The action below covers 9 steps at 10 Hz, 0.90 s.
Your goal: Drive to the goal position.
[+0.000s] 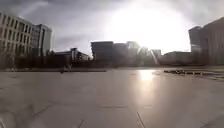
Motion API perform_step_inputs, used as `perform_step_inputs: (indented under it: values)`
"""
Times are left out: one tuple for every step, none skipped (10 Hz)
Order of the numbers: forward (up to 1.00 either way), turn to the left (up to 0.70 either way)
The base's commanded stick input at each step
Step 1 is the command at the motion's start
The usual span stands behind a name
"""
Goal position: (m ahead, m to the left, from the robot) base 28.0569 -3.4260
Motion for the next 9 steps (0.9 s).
perform_step_inputs:
  values:
    - [0.7,0.35]
    - [0.7,0.35]
    - [0.7,0.35]
    - [0.7,0.35]
    - [0.7,0.23]
    - [0.7,0.0]
    - [0.7,0.0]
    - [0.7,0.0]
    - [0.7,0.0]
